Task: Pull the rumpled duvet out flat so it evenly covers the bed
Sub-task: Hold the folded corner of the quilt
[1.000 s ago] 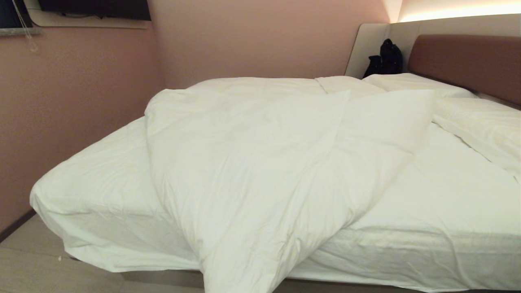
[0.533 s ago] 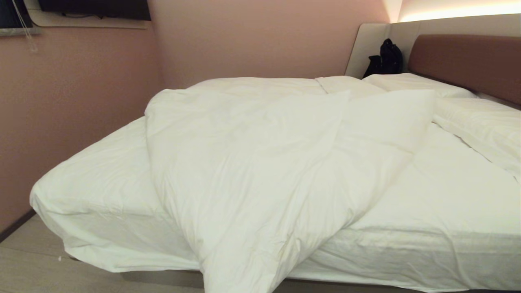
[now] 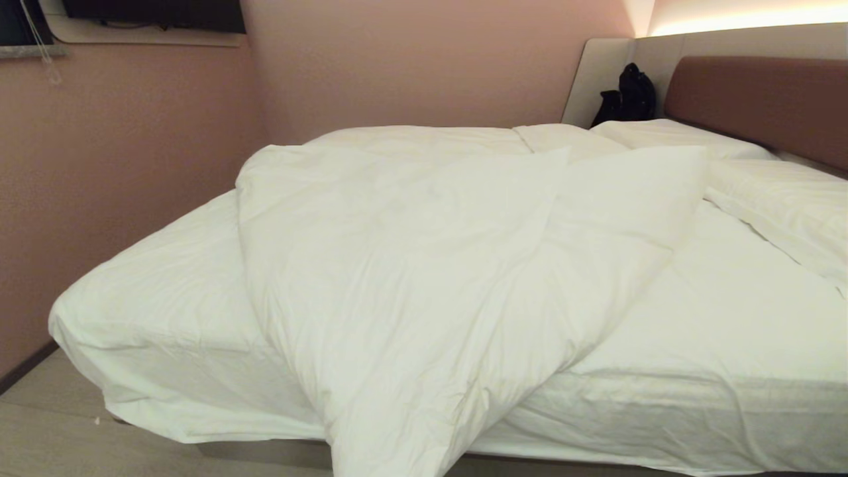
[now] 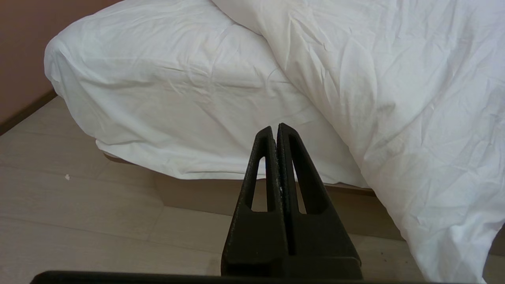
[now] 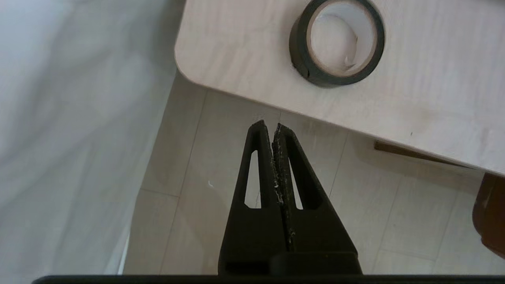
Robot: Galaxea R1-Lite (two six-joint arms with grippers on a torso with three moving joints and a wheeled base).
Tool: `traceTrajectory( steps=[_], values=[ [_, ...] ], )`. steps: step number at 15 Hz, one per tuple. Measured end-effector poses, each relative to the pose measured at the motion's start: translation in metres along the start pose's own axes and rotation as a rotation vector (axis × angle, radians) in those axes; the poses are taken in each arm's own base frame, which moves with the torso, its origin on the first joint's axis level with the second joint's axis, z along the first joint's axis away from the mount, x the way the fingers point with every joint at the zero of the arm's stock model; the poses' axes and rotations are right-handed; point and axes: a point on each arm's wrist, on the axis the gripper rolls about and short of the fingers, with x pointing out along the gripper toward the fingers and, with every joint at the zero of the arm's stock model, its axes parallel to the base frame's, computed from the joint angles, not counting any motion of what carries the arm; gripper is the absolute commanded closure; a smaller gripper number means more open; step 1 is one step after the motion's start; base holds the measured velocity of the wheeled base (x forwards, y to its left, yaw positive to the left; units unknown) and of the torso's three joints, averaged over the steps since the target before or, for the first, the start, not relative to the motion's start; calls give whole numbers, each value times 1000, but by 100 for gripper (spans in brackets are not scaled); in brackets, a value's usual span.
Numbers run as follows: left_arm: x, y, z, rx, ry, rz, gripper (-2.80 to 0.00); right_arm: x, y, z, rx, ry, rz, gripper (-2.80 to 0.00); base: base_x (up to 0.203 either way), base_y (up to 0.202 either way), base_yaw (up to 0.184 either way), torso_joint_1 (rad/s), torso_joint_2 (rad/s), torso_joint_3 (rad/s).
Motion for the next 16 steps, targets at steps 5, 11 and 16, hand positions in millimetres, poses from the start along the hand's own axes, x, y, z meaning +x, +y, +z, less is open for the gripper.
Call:
traceTrajectory(
  steps=[5, 11, 16],
  values=[
    [0, 0, 0, 0, 0, 0, 0, 4, 1, 0, -1, 5, -1, 0, 0, 0, 0, 0, 0, 0],
    [0, 0, 0, 0, 0, 0, 0, 23, -3, 2, 17, 6, -21, 0, 0, 0, 0, 0, 0, 0],
    [0, 0, 0, 0, 0, 0, 0, 34, -7, -1, 25, 30, -35, 0, 0, 0, 0, 0, 0, 0]
  ],
)
